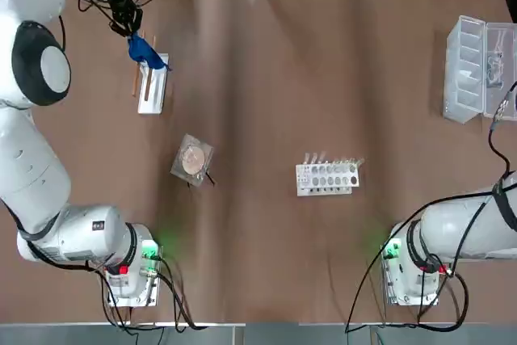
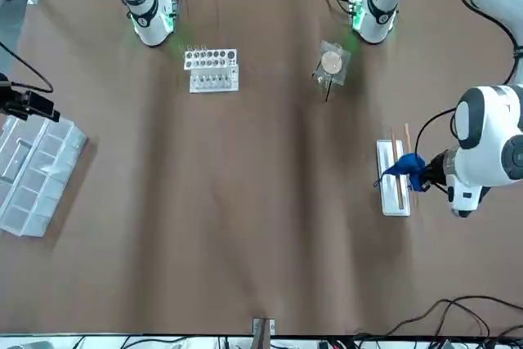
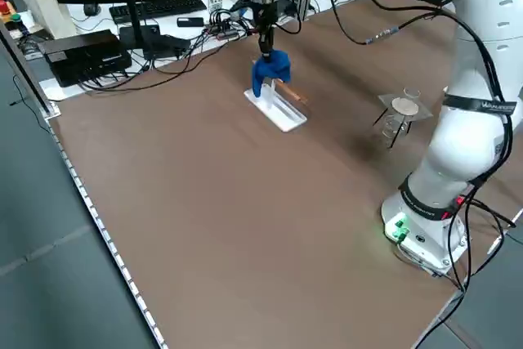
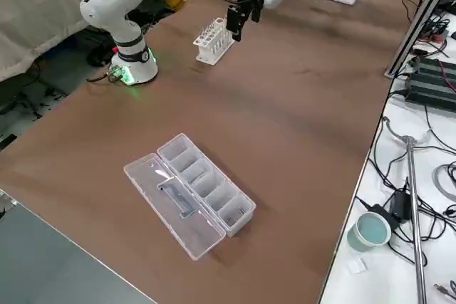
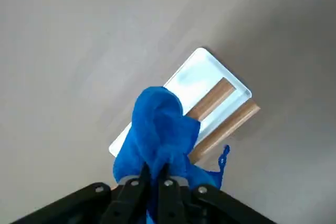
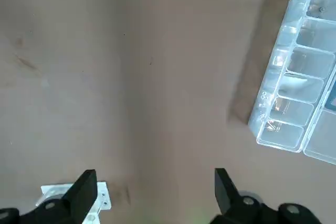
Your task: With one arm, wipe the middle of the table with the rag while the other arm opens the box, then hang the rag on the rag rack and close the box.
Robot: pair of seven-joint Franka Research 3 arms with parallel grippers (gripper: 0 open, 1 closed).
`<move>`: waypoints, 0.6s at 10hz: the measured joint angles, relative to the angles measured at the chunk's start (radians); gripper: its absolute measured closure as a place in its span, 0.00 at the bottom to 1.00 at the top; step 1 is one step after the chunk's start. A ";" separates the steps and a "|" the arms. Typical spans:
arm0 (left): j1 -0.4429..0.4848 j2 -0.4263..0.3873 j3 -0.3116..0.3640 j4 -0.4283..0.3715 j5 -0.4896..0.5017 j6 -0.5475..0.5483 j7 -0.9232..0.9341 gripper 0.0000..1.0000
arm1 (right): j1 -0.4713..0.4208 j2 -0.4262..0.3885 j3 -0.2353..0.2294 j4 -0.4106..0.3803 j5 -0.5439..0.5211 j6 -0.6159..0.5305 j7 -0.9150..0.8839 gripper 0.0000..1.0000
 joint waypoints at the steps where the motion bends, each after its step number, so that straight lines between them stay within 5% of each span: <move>1: 0.000 0.003 0.000 0.000 0.000 0.000 0.000 0.81 | 0.000 0.000 0.000 0.000 0.000 0.000 0.000 0.01; 4: 0.000 0.006 0.000 0.000 0.000 0.000 0.000 0.35 | -0.001 0.000 -0.001 -0.001 0.000 0.001 0.000 0.01; 5: 0.000 0.006 0.000 0.000 0.000 0.000 0.000 0.31 | -0.001 0.000 -0.001 -0.002 0.000 0.004 0.000 0.04; 6: 0.000 0.006 0.000 0.000 0.000 0.000 0.000 0.31 | -0.001 0.000 -0.001 -0.003 0.000 0.007 0.000 0.17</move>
